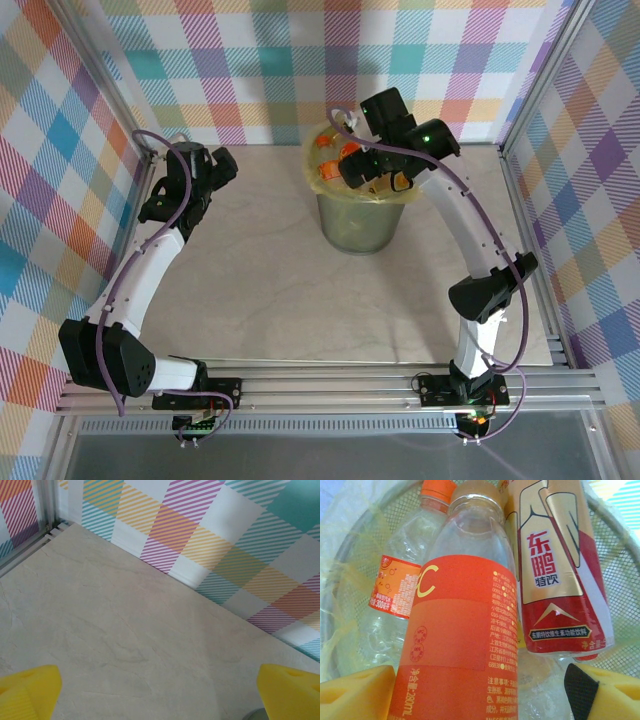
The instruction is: Put the plastic bottles in the bin
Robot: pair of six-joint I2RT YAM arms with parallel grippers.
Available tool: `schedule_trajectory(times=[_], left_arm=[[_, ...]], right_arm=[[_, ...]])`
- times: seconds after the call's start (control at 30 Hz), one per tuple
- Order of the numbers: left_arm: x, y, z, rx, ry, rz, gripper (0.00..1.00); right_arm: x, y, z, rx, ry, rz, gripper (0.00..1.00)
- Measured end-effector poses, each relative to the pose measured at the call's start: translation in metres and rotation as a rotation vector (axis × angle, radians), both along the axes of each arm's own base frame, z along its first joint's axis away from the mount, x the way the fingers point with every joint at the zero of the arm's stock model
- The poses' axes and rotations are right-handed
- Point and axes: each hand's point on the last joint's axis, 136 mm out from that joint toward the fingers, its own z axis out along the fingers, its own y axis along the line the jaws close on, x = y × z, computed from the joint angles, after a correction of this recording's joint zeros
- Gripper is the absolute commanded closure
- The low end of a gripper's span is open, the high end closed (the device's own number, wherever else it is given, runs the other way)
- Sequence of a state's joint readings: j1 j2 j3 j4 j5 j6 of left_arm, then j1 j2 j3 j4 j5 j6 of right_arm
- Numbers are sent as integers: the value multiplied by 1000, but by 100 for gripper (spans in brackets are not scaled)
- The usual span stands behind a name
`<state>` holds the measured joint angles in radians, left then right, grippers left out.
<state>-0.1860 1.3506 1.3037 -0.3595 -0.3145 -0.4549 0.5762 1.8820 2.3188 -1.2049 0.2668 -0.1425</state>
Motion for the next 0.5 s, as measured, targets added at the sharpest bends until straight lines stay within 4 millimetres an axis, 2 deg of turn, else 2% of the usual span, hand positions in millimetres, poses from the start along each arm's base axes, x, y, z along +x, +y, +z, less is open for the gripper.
schedule_trajectory(times=[0.07,0.17,0.3,0.5], left_arm=[[0,0,0,0,0,0,0],[0,0,1,0,-1,0,0],[-3,1,5,-1,-11,1,0],[-6,1,11,-4,-26,1,0]], right_arm=[[1,-2,0,-7,-5,-7,13],[1,-3,1,-12,-8,-11,23],[1,-7,1,-24,-16,-29,28],[-10,-19,-5,-52,-5,-44,33]])
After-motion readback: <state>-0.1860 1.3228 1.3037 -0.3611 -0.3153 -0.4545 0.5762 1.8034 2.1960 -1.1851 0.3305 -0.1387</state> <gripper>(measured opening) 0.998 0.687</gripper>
